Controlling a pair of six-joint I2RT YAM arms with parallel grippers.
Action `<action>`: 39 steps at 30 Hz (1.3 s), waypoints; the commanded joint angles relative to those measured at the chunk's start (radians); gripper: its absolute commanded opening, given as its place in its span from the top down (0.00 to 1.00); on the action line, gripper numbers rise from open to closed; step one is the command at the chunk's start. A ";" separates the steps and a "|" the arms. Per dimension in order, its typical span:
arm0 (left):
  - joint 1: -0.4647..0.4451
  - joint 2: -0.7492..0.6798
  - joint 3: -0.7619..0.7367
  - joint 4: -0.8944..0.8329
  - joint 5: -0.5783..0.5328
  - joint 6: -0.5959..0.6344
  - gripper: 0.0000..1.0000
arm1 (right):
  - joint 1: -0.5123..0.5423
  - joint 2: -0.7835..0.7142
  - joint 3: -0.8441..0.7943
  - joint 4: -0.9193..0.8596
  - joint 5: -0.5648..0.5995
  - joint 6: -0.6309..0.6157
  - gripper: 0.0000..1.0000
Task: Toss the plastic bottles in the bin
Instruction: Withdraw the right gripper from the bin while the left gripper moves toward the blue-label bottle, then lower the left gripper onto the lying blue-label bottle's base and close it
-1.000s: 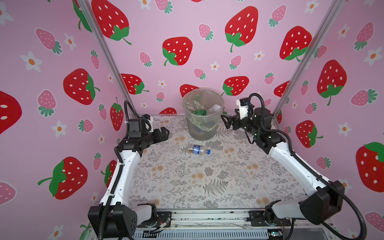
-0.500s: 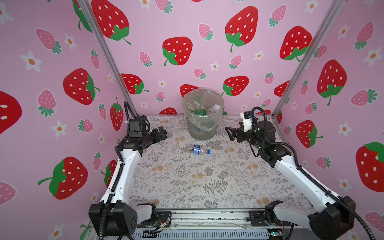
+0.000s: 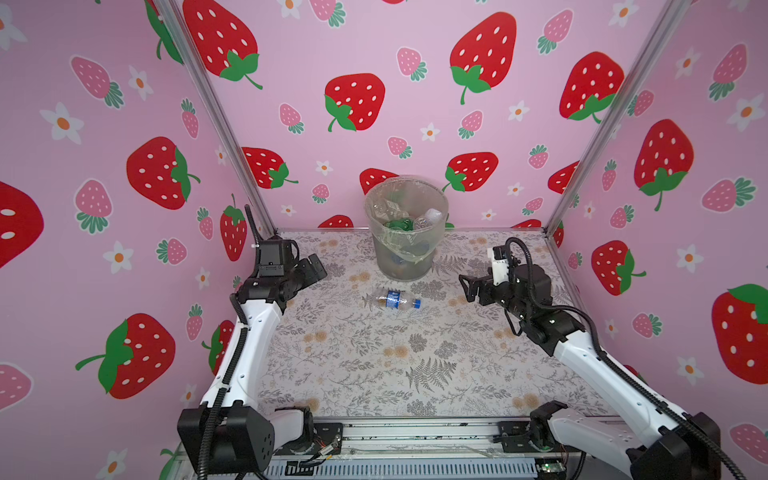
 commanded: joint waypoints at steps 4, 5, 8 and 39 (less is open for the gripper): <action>-0.030 -0.062 -0.120 0.014 -0.036 -0.155 0.01 | 0.004 -0.026 -0.069 -0.035 0.060 -0.009 0.01; -0.044 -0.076 -0.134 0.013 -0.053 -0.166 0.01 | 0.003 -0.024 -0.080 -0.030 0.059 -0.010 0.01; -0.086 -0.120 -0.177 0.028 -0.086 -0.209 0.01 | 0.002 -0.011 -0.096 -0.017 0.050 0.008 0.01; -0.503 0.215 -0.042 0.099 -0.332 -0.561 0.01 | 0.002 -0.057 -0.239 0.073 0.068 0.122 0.01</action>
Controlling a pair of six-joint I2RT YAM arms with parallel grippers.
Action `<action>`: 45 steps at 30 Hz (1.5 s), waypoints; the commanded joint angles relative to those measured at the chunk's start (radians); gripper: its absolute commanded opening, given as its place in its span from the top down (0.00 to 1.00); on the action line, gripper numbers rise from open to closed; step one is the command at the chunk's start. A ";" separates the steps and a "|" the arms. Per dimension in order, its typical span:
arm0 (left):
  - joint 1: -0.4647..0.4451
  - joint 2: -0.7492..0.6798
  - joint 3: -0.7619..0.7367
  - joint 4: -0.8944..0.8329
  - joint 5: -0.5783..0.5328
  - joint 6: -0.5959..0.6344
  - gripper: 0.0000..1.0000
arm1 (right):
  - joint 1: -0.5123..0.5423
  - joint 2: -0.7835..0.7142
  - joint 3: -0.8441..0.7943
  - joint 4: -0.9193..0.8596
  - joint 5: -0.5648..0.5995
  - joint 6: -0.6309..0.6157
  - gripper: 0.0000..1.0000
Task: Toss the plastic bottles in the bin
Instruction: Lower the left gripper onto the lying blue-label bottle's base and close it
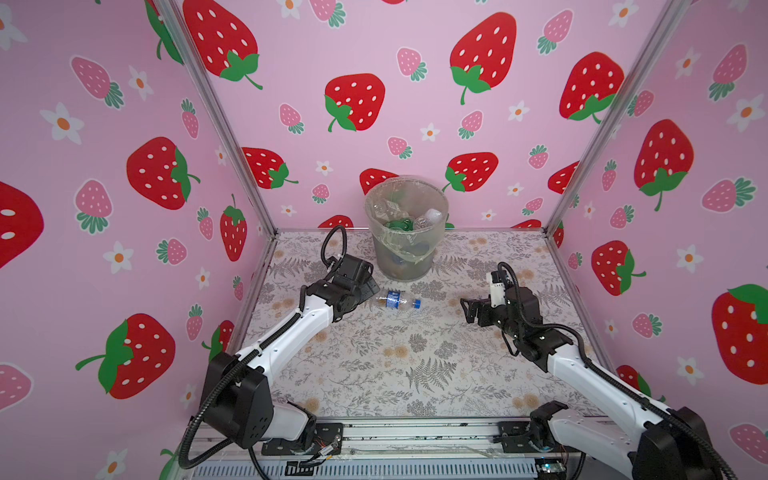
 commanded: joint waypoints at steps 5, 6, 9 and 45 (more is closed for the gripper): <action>-0.011 0.123 0.104 -0.022 -0.008 -0.108 0.01 | 0.002 -0.044 -0.016 -0.017 0.018 0.019 0.01; -0.019 0.141 0.125 -0.034 -0.006 -0.104 0.00 | 0.002 -0.047 -0.017 -0.018 0.018 0.019 0.01; -0.038 0.181 0.165 -0.055 -0.017 -0.119 0.00 | 0.002 -0.059 -0.033 -0.017 0.019 0.032 0.01; -0.058 0.469 0.255 0.031 0.090 -0.323 0.18 | 0.002 -0.152 -0.111 -0.021 0.013 0.052 0.01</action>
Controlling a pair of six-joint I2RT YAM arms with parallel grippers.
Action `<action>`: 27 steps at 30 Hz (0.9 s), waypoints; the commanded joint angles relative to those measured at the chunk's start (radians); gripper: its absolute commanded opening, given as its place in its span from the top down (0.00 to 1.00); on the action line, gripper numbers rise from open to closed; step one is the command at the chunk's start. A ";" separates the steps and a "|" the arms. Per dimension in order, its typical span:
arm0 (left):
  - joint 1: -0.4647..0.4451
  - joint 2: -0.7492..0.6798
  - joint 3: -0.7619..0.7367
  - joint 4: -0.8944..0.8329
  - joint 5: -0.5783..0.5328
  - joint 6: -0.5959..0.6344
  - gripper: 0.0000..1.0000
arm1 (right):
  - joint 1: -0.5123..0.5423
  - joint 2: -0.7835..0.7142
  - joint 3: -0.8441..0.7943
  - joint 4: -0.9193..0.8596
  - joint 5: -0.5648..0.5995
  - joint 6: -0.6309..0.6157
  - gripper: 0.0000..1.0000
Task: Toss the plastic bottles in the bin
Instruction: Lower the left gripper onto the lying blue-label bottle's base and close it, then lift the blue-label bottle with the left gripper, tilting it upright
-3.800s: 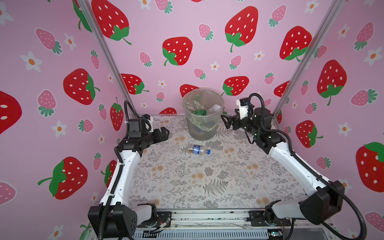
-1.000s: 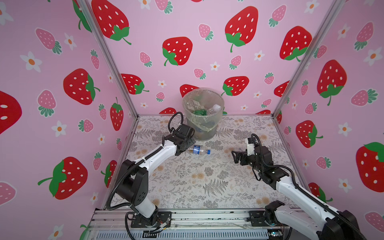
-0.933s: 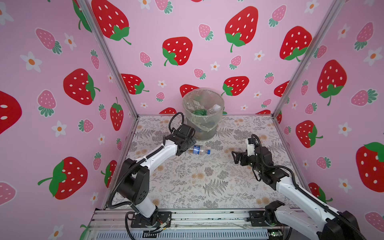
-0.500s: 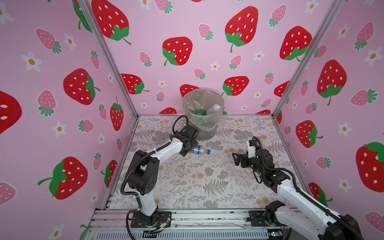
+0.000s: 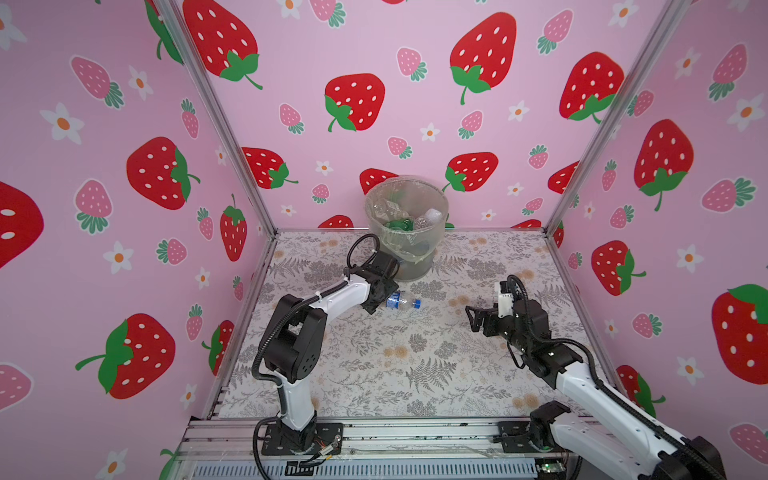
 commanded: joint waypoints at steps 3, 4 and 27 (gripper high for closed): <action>-0.001 0.047 0.048 -0.003 0.002 -0.037 0.18 | 0.002 -0.005 -0.007 0.000 0.012 -0.002 0.01; 0.002 0.053 0.043 0.009 0.010 -0.039 0.19 | 0.002 -0.002 -0.006 0.001 0.011 -0.003 0.01; 0.041 0.070 -0.012 0.060 0.053 -0.011 0.34 | 0.002 0.014 0.001 0.002 0.030 -0.017 0.01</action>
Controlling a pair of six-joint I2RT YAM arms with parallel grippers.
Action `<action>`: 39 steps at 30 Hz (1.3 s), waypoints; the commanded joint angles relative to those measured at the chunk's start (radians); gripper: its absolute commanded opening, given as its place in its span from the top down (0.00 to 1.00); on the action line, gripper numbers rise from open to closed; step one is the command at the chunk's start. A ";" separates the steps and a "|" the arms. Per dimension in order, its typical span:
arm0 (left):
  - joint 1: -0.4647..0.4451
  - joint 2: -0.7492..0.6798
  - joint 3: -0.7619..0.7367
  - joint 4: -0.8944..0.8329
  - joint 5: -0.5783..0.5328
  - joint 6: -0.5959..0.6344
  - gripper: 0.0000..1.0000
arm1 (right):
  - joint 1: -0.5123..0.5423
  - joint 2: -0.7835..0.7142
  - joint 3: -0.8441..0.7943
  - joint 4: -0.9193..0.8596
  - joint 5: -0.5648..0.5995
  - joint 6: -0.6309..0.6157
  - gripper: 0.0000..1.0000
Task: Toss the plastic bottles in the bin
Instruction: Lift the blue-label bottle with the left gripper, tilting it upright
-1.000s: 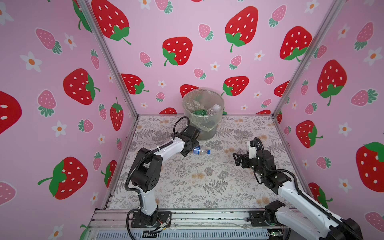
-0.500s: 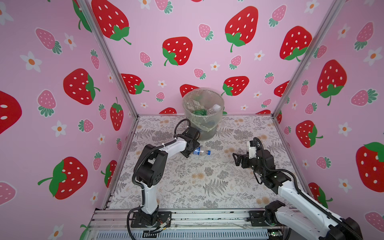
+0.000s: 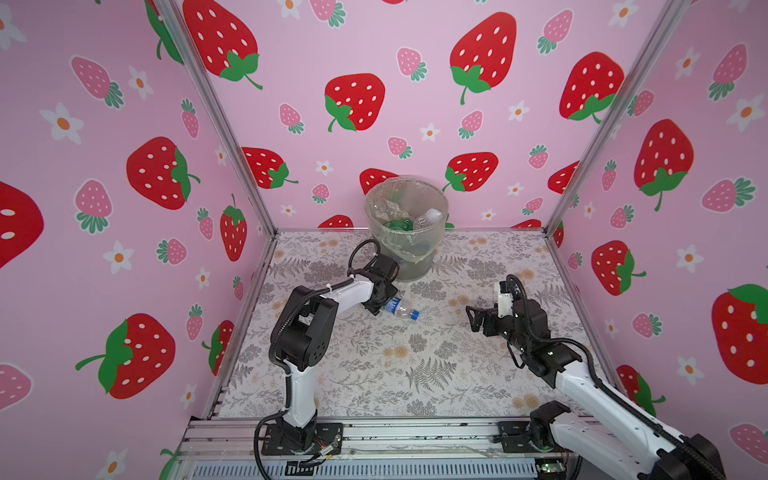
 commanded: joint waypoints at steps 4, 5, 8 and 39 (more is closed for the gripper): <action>0.011 -0.071 -0.046 0.007 -0.010 0.044 0.37 | 0.002 0.038 0.009 0.002 0.012 -0.014 0.01; 0.012 -0.082 -0.054 0.013 -0.009 0.056 0.37 | 0.002 0.042 0.011 0.001 0.009 -0.014 0.01; 0.017 -0.113 -0.082 0.035 0.003 0.084 0.38 | 0.002 0.042 0.011 0.002 0.008 -0.011 0.01; 0.182 -0.538 -0.233 0.050 0.205 0.516 0.39 | 0.002 0.115 0.018 0.031 -0.008 0.052 0.01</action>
